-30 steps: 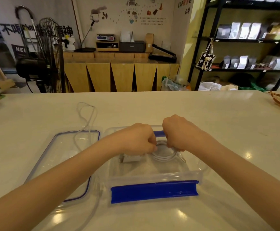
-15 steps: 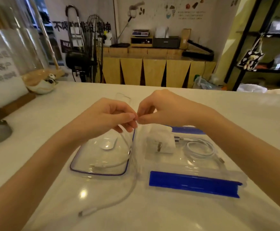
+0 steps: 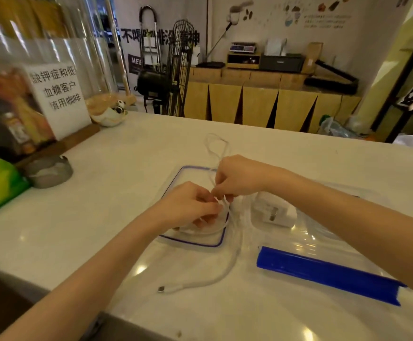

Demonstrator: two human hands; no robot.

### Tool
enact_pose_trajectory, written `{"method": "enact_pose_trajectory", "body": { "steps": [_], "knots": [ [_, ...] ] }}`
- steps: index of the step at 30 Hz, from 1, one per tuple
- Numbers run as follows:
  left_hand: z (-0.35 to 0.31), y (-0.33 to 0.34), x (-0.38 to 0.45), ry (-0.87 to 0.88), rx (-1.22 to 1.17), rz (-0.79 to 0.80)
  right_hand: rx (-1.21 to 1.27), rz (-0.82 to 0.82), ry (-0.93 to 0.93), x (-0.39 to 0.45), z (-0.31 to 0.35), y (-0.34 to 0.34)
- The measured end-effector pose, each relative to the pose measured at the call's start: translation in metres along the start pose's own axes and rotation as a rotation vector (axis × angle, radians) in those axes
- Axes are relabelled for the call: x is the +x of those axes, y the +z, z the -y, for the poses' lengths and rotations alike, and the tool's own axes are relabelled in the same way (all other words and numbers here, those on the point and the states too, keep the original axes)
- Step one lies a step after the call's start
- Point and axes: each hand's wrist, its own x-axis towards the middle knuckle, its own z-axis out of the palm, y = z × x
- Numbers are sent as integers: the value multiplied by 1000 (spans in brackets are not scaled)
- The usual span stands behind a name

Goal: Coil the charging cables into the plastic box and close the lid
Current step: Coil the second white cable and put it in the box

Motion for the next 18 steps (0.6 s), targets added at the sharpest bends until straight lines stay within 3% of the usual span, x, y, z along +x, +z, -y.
{"method": "enact_pose_trajectory", "body": {
  "steps": [7, 12, 15, 18],
  "knots": [
    [-17, 0, -15, 143, -188, 41, 520, -225, 57, -9, 0, -39],
    [-32, -13, -35, 193, -494, 124, 724, -398, 127, -9, -5, -61],
    [-35, -23, -40, 242, -471, 69, 735, -467, 151, -6, -13, -68],
    [-43, -33, -41, 301, -492, 46, 491, -506, 173, 2, -19, -61]
  ]
}}
